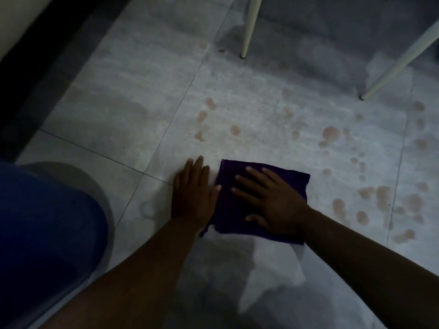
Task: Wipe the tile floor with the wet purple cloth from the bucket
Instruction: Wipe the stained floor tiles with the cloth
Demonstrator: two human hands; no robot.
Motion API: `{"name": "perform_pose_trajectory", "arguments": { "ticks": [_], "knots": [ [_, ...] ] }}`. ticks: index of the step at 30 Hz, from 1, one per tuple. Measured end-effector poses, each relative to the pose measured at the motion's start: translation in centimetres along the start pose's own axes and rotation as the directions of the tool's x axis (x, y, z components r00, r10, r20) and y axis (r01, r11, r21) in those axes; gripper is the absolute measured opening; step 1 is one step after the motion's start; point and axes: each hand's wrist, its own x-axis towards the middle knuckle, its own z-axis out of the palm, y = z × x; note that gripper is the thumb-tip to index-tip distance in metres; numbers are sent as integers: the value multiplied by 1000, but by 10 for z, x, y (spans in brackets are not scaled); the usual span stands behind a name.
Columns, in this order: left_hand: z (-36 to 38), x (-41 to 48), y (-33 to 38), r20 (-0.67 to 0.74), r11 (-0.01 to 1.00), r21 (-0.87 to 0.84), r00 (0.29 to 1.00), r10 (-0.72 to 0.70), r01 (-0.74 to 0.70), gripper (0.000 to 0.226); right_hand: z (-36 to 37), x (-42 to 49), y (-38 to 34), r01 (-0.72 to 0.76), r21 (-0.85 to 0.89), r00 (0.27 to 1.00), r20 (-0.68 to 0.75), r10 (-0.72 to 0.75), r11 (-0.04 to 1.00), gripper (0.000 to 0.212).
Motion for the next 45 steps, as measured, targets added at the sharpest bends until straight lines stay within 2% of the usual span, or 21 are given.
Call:
{"name": "perform_pose_trajectory", "arguments": {
  "ticks": [2, 6, 13, 17, 19, 23, 25, 27, 29, 31, 33, 35, 36, 38, 41, 43, 45],
  "knots": [
    [8, 0, -14, 14, 998, 45, 999, 31, -32, 62, 13, 17, 6, 75, 18, 996, 42, -76, 997, 70],
    [16, 0, -23, 14, 993, 92, 997, 71, -72, 70, 15, 25, 31, 49, -1, 998, 42, -49, 999, 72],
    [15, 0, -22, -8, 992, 109, 998, 64, -63, 74, -10, 86, 93, -275, -7, 961, 37, 275, 961, 74],
    [15, 1, -22, 10, 989, 129, 998, 65, -66, 76, -19, 158, 83, -425, 31, 905, 5, 425, 905, 76],
    [14, 0, -21, -2, 992, 124, 999, 32, -32, 77, -18, 176, 54, -356, 25, 934, -4, 357, 934, 77],
    [8, -8, -34, -57, 964, 80, 967, -250, 254, 82, -2, 121, 3, -72, 0, 997, 36, 72, 997, 73],
    [5, -11, -41, -30, 957, 103, 962, -271, 272, 88, 4, 71, 13, 57, 3, 993, 108, -57, 998, 74],
    [4, -11, -41, -6, 958, 126, 966, -258, 257, 94, 2, 45, 57, 77, -35, 990, 120, -72, 996, 74],
    [4, -10, -39, -3, 956, 134, 965, -261, 259, 98, -7, 47, 109, -74, -63, 992, 98, 80, 995, 73],
    [5, -8, -37, -4, 959, 126, 967, -255, 254, 98, -20, 77, 147, -281, -23, 958, 51, 282, 959, 77],
    [5, -9, -36, 0, 960, 121, 967, -256, 254, 98, -31, 133, 154, -443, 52, 896, 10, 444, 895, 81],
    [6, -11, -37, -8, 957, 121, 965, -264, 263, 98, -38, 197, 132, -493, 76, 868, -18, 496, 867, 81],
    [6, -10, -37, -8, 956, 124, 964, -267, 266, 98, -42, 224, 113, -471, 68, 880, -27, 473, 880, 81],
    [7, -10, -39, 8, 954, 137, 963, -269, 266, 99, -41, 255, 68, -340, 26, 940, -17, 340, 940, 80],
    [7, -11, -41, 0, 958, 104, 964, -268, 266, 97, -29, 231, 22, -78, -21, 997, 0, 78, 997, 76],
    [5, -10, -42, -29, 967, 61, 969, -245, 246, 95, -19, 186, 30, 22, -57, 999, 31, -20, 998, 74],
    [0, 2, -44, -62, 975, 73, 977, -204, 208, 93, -11, 141, 61, -2, -62, 999, 34, 4, 998, 74]
  ]
}}
